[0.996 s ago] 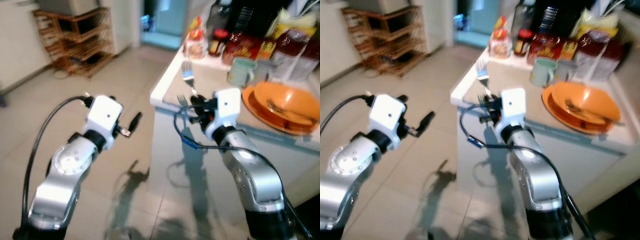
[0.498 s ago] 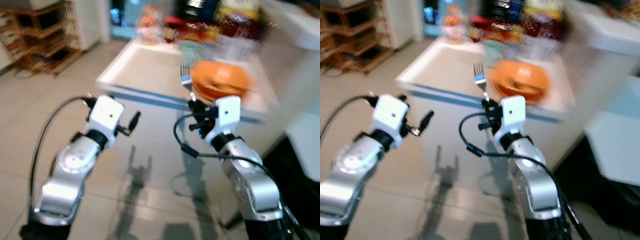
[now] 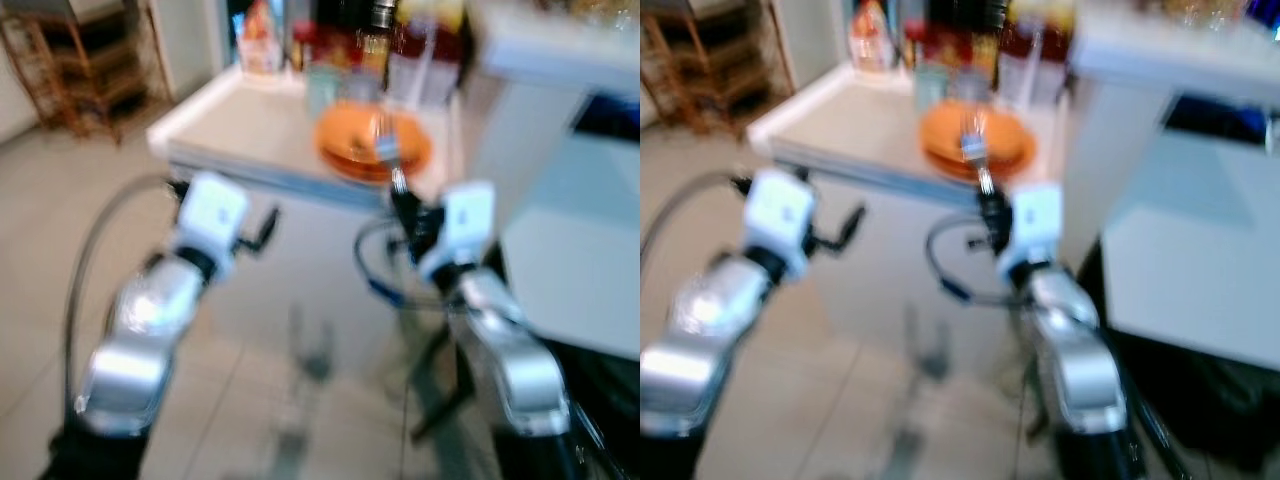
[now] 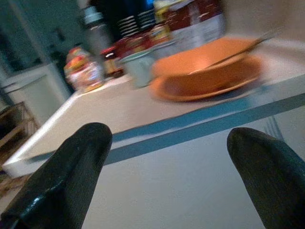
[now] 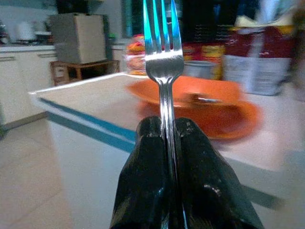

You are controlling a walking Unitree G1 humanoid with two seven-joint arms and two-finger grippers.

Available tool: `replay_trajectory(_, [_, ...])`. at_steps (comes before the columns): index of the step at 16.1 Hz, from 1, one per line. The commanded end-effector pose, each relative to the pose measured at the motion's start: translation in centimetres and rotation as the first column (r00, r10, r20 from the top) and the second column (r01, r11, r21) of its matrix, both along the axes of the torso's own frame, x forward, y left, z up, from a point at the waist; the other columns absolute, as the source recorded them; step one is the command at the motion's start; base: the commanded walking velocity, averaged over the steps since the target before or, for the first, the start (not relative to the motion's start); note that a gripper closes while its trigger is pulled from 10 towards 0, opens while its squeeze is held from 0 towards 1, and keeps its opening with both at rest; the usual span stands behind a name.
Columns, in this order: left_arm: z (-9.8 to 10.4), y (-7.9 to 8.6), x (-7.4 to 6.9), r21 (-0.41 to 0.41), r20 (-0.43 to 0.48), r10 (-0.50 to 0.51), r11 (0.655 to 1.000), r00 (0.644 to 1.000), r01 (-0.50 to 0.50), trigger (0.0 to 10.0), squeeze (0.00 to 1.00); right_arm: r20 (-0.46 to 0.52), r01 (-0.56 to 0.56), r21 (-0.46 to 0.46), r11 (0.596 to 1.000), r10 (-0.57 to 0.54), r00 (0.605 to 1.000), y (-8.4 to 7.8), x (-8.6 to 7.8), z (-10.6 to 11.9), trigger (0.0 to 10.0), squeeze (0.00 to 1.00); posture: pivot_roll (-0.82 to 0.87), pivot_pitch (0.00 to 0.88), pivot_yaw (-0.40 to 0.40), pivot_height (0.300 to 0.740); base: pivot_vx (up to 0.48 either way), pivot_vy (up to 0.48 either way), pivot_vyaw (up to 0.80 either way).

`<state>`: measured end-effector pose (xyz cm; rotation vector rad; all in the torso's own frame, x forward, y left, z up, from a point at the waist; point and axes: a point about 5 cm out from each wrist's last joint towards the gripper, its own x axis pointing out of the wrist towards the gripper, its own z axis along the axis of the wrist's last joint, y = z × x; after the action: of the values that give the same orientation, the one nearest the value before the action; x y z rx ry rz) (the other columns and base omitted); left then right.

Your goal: Setting the table

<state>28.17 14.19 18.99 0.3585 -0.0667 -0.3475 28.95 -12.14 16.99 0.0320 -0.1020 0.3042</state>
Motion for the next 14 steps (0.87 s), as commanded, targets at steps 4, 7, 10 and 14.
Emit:
replay_trajectory(4, [0.25, 0.36, 0.11, 0.014, 0.013, 0.010, 1.000, 1.000, -0.010, 10.0, 0.00, 0.034, -0.015, 0.005, 1.000, 0.015, 0.999, 0.18, 0.01, 0.66, 10.0, 0.00, 0.00, 0.000, -0.037, 0.740, 0.000, -0.480, 0.00])
replay_trajectory(7, [0.22, 0.30, 0.13, 0.016, 0.012, 0.009, 1.000, 1.000, -0.009, 10.0, 0.00, 0.033, -0.012, 0.006, 1.000, 0.012, 0.999, 0.10, 0.01, 0.61, 10.0, 0.00, 0.00, 0.000, -0.036, 0.740, 0.000, -0.480, 0.00])
replay_trajectory(10, [0.21, 0.37, 0.17, 0.018, 0.012, 0.010, 1.000, 1.000, -0.010, 10.0, 0.00, 0.031, -0.031, -0.006, 0.999, 0.031, 0.999, 0.23, -0.06, 0.53, 10.0, 0.00, 0.00, 0.000, -0.033, 0.740, 0.000, -0.480, 0.00])
replay_trajectory(14, [0.21, 0.42, 0.17, 0.020, 0.011, 0.012, 1.000, 1.000, -0.012, 10.0, 0.00, 0.025, -0.028, -0.012, 1.000, 0.028, 0.999, 0.23, -0.10, 0.38, 10.0, 0.00, 0.00, 0.000, -0.032, 0.740, 0.000, -0.480, 0.00])
